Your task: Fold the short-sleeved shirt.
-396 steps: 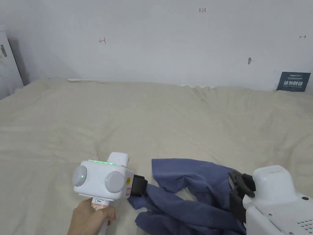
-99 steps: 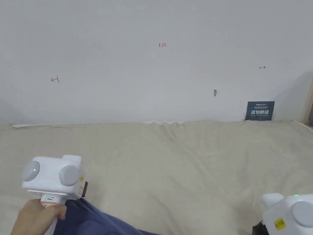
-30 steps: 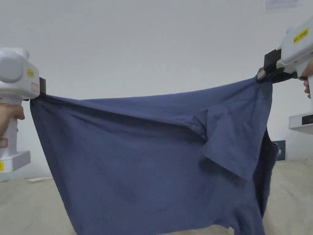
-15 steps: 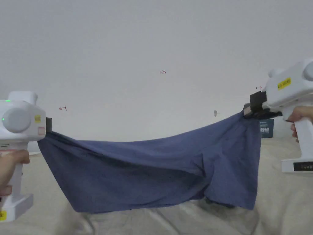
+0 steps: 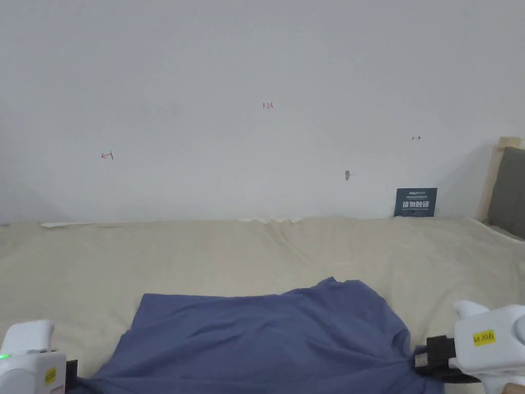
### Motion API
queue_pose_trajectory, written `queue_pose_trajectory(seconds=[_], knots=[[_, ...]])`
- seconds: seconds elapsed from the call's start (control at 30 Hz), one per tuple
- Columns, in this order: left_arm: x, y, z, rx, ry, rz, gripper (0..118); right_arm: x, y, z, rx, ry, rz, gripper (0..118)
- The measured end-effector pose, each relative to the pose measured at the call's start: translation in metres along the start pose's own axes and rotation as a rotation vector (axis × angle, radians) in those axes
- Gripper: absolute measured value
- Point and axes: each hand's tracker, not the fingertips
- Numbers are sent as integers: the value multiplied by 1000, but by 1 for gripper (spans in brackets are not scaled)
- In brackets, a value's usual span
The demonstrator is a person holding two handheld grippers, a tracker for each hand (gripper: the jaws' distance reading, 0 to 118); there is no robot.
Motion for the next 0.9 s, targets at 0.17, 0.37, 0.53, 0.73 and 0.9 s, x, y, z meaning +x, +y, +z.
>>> queue_pose_trajectory(seconds=[0.17,0.37,0.53,0.73,0.9], knots=[[-11,-50,35,-22,14,-9,1,21,-49,25,3,33,-60,3],[-30,-95,78,-30,3,40,1,36,-89,60,31,53,-70,3],[-32,-128,100,-48,19,-2,1,34,-114,75,25,14,-22,3],[-33,-149,106,-58,24,-30,1,37,-140,78,13,-11,23,5],[-34,-152,110,-25,2,-21,57,37,-145,73,21,-92,41,85]])
